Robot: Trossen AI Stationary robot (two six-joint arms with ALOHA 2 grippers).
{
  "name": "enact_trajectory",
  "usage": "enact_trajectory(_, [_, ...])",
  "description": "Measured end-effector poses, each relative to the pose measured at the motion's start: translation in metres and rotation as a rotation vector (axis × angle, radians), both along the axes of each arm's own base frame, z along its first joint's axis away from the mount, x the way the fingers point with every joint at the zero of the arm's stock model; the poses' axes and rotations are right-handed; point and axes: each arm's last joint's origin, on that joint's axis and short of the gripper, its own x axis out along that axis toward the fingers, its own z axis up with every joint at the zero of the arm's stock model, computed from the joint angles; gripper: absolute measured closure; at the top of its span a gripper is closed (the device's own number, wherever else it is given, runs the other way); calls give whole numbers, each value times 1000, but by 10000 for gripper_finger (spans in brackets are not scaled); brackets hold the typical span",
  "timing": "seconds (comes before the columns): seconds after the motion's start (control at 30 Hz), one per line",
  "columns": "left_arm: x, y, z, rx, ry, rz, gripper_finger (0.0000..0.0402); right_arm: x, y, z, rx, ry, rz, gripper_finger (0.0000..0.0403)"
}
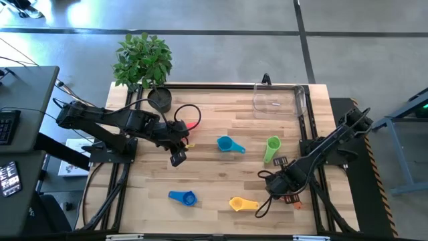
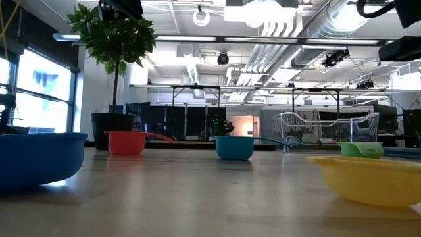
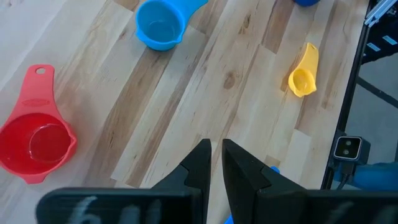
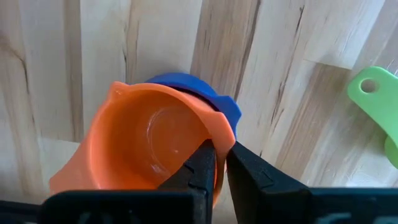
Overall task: Nest measuring cups in basket
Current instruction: Stack the orange measuring cup on top of the purple measuring cup
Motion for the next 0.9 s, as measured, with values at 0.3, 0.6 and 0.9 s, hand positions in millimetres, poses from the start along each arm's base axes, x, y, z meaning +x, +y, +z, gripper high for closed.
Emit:
enact_trajectory(0.3, [0,0,0,1,0,-2,371,0,0,0,-2,0,8,373])
enact_trajectory(0.6, [0,0,0,2,0,-3,371,-2,-1,0,-14,18,0,372])
enact_trajectory(0.9, [0,0,0,1,0,-3,371,-2,-1,0,36,57,-3,372])
